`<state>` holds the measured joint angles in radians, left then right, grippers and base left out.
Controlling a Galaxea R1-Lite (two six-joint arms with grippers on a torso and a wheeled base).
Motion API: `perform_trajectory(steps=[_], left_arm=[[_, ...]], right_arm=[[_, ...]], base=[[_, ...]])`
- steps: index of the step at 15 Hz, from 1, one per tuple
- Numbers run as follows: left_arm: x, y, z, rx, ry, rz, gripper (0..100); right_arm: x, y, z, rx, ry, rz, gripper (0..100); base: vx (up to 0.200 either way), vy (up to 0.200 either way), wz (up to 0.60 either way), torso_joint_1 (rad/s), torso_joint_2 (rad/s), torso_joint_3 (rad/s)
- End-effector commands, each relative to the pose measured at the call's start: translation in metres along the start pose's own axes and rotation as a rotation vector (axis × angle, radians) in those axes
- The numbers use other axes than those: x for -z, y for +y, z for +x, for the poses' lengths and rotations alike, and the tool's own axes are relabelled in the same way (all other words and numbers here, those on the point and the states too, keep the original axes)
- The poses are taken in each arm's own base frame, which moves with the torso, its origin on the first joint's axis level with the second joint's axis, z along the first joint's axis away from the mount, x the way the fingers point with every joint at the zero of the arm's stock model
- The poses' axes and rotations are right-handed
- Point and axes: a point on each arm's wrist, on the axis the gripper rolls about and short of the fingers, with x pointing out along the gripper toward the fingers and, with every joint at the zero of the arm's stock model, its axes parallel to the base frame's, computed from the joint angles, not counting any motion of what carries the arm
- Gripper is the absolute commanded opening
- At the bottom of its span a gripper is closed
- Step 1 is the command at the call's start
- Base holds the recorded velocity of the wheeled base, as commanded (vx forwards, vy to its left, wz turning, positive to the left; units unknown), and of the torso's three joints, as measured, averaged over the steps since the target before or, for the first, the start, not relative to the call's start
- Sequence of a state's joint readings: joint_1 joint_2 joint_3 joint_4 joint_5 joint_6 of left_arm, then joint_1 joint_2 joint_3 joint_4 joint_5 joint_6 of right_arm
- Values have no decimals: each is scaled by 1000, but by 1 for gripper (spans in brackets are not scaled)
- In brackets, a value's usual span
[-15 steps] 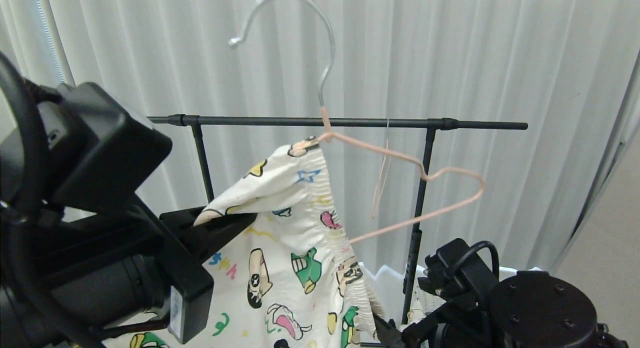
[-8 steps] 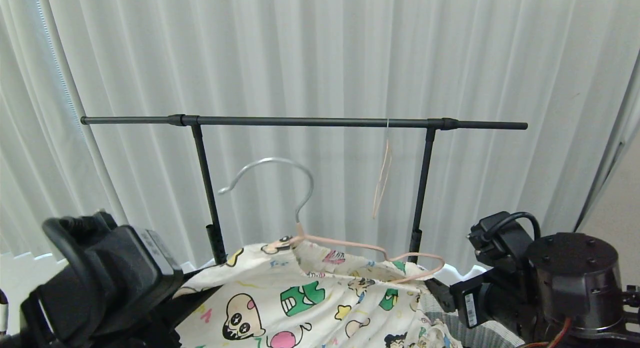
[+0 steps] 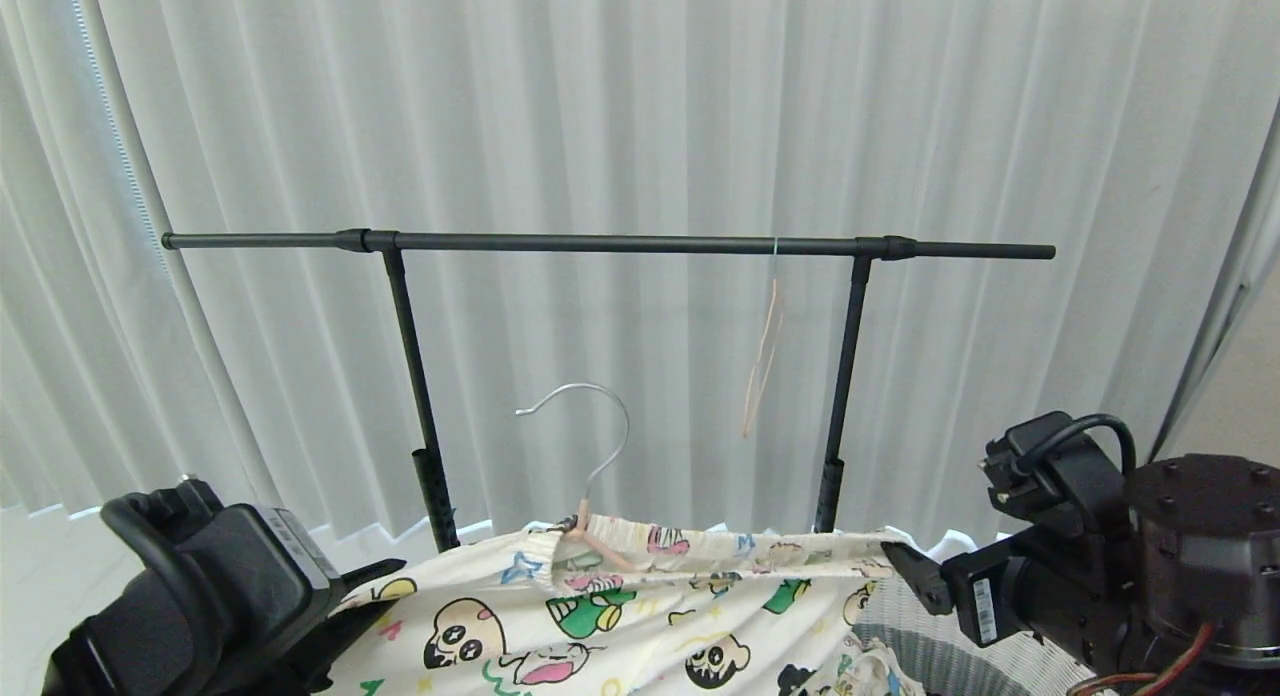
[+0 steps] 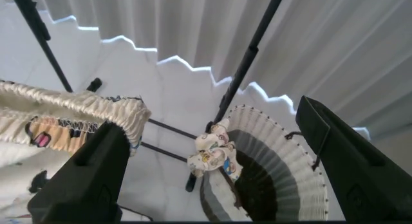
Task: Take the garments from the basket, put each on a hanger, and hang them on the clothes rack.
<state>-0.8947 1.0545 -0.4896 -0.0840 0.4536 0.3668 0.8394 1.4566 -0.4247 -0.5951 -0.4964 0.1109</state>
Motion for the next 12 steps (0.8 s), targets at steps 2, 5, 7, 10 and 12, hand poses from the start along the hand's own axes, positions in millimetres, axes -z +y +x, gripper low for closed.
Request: perform_trajectory(steps=[2,5,7,10,12], left_arm=[[3,-1,2,-14,23,20,0],[0,-4,10,-42,41,9,0],[-4,-3,10,-48,-28,-24,0],[-8,-7,9,27,-135,-43,0],[-9,-15,6,71,-179,-29,0]], right_arm=[[-9,0,-13,-55,-56,-40,100],[-12,13,-43,-291,-86,-132,100],[-14,21,-58,-467,-80,-174,100],[-23,27,-60,-583,-117,-245,100],[-33,33,-56,-629,-145,-281,100]], base=[[0,0,0,0,0,0],[0,0,0,0,0,0],[0,0,0,0,0,0],[0,0,0,0,0,0],[0,0,0,0,0,0]])
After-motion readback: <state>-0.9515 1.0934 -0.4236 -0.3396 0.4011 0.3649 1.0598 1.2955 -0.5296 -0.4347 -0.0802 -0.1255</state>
